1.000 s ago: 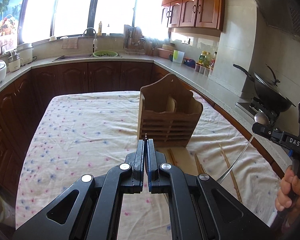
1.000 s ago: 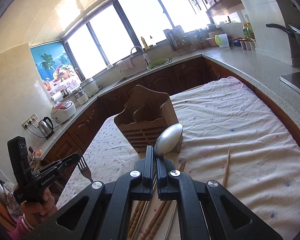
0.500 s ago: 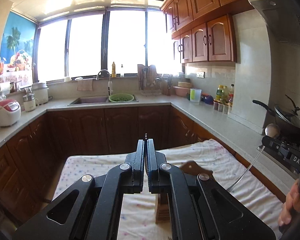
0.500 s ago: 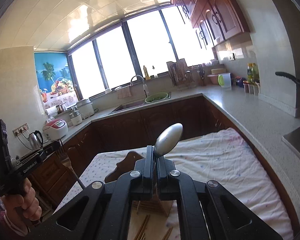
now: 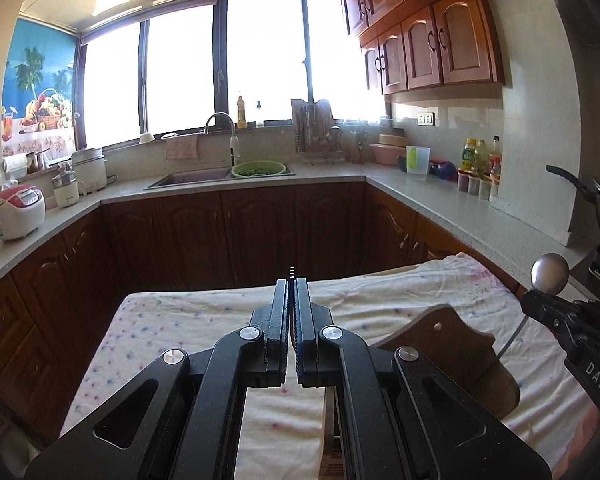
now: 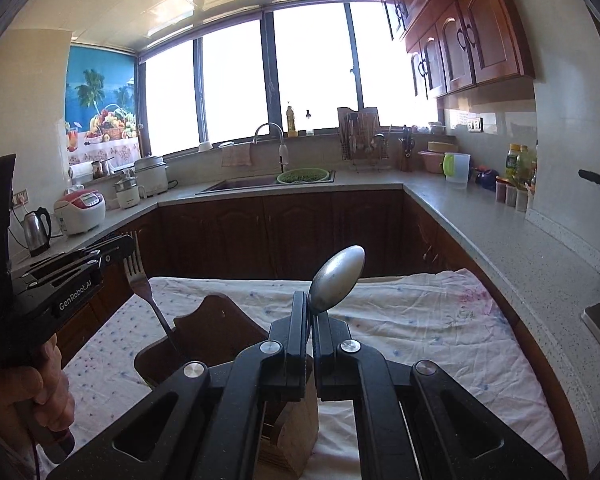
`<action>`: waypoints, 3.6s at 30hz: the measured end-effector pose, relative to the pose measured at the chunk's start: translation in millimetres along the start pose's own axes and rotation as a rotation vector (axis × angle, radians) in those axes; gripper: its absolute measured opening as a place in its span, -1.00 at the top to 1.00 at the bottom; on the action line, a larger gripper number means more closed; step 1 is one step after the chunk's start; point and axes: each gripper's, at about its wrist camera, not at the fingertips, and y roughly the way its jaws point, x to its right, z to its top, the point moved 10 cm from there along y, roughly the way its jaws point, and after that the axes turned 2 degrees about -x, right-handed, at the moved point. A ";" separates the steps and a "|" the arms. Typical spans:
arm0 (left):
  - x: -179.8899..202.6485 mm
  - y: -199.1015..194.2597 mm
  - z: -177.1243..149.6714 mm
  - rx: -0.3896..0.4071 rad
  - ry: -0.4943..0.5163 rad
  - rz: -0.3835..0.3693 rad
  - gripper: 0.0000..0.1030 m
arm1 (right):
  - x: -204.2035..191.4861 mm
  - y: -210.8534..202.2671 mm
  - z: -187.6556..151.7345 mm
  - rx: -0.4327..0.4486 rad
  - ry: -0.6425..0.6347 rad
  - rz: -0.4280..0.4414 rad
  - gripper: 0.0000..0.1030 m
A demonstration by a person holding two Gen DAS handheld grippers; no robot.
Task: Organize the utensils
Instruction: 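Carry both held utensils over the wooden holder and open both tools inside it, then move both open tools back down to the remaining chopsticks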
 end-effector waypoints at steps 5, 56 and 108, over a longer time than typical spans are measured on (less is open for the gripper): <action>13.9 2.1 -17.8 -0.013 0.026 -0.028 0.94 | 3.9 16.5 -21.4 -0.053 0.028 0.023 0.96; -21.8 -125.9 -155.0 -0.243 -0.216 -0.082 -0.75 | 47.8 -115.5 -114.4 -0.101 0.334 0.024 -0.92; 47.2 -48.7 -224.7 -0.612 -0.033 -0.159 0.09 | 92.3 -63.1 -189.3 -0.344 0.339 -0.100 -0.33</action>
